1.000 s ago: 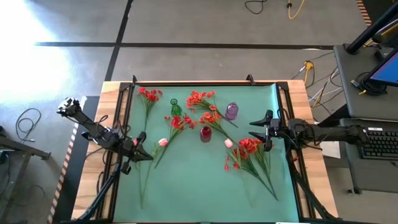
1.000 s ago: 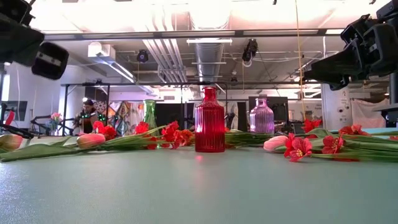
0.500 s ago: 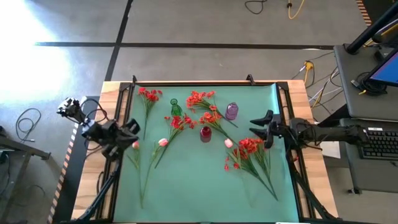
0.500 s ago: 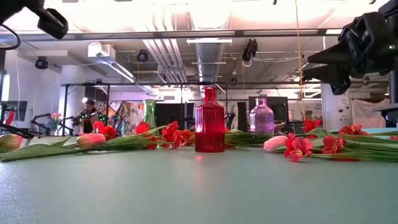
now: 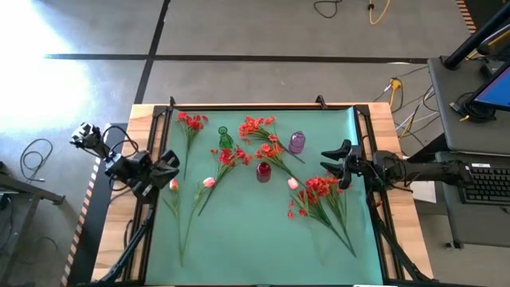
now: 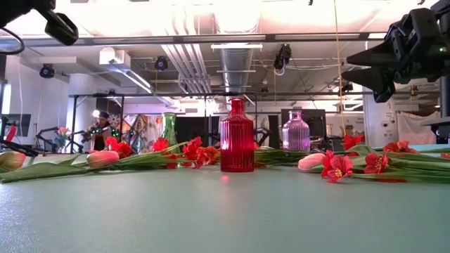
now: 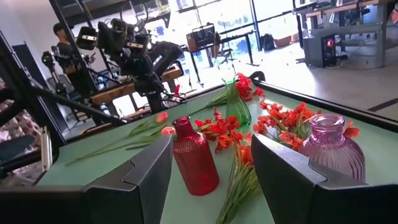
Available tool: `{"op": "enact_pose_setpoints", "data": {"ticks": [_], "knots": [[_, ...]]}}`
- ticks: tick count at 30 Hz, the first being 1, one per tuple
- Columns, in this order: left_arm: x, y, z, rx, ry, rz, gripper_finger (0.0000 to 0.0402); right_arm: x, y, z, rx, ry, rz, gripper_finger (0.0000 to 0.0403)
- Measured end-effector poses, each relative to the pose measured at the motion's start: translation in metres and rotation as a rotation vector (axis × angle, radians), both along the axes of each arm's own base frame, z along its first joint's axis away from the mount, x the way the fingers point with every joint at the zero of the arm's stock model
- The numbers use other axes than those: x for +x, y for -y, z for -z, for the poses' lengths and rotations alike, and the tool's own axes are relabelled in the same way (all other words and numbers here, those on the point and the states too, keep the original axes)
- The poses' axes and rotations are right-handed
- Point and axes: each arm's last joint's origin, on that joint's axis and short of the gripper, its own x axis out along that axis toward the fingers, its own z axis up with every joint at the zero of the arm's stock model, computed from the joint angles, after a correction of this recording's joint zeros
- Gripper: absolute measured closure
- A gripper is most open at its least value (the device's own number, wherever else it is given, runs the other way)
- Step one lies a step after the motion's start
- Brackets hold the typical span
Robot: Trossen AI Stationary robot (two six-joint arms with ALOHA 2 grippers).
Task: Sort flowers into vase by color
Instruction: Put the pink tulip into the purple vase
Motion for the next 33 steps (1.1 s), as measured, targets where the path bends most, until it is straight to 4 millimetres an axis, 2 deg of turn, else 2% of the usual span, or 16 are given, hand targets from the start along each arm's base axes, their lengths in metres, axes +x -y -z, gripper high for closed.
{"op": "enact_pose_setpoints", "data": {"ticks": [11,13,17,20,23,26,33], "knots": [[0.019,0.014,0.014,0.107,-0.127,-0.007,0.0401,0.000,0.000,-0.005,-0.010,0.053,0.001,0.0193],[0.023,0.017,0.016,0.128,-0.154,-0.007,0.0401,0.000,0.000,-0.009,0.032,0.095,-0.002,0.0193],[0.033,0.025,0.009,0.164,-0.207,-0.012,0.0401,0.000,-0.003,-0.025,0.090,0.135,-0.064,0.0193],[0.044,0.030,-0.002,0.165,-0.286,-0.095,0.0402,0.004,-0.006,-0.044,0.099,0.137,-0.099,0.0193],[0.053,0.033,-0.010,0.120,-0.415,-0.195,0.0401,0.014,-0.009,-0.056,0.117,0.020,-0.115,0.0193],[0.059,0.036,-0.013,0.073,-0.555,-0.210,0.0401,0.029,-0.012,-0.066,0.172,-0.167,-0.111,0.0193],[0.056,0.035,-0.018,-0.033,-0.890,-0.219,0.0401,0.049,-0.019,-0.088,0.350,-0.534,-0.036,0.0193]]}}
